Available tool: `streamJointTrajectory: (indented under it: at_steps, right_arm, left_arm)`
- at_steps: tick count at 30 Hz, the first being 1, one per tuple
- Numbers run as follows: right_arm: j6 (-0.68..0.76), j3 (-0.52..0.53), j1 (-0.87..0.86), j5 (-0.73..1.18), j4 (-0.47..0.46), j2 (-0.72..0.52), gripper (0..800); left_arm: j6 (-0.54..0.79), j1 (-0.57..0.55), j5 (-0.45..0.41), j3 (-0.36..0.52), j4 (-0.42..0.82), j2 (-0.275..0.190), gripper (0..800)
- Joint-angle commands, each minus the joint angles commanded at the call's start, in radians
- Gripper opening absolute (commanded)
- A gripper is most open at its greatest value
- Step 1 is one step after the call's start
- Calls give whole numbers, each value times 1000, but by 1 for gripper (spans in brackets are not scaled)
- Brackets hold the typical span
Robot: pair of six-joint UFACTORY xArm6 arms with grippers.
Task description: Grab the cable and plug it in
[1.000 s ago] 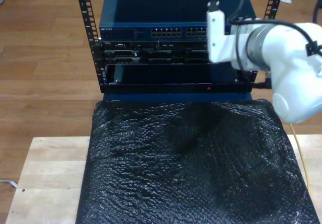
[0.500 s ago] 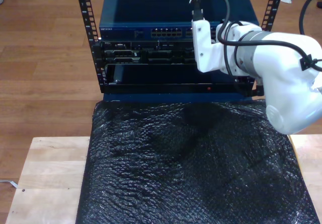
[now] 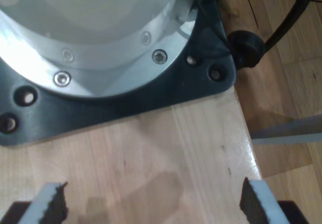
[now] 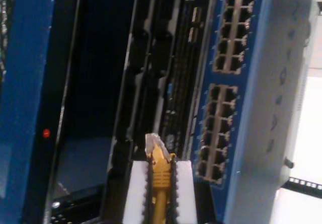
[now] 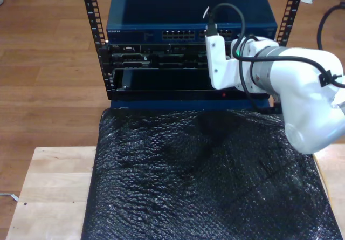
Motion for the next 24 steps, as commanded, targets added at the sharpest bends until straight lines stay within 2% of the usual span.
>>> streamJointTrajectory:
  at_steps: [7, 18, 24]
  right_arm:
    - [3, -12, -11, -190, 3, 101, 0]
    - [9, 3, -38, -371, 18, 158, 0]
    - [11, -28, -43, -381, 17, 184, 0]
  left_arm:
    - [0, 0, 0, 0, 0, 0, 800]
    - [0, 0, 0, 0, 2, 0, 800]
    - [0, 0, 0, 0, 0, 0, 800]
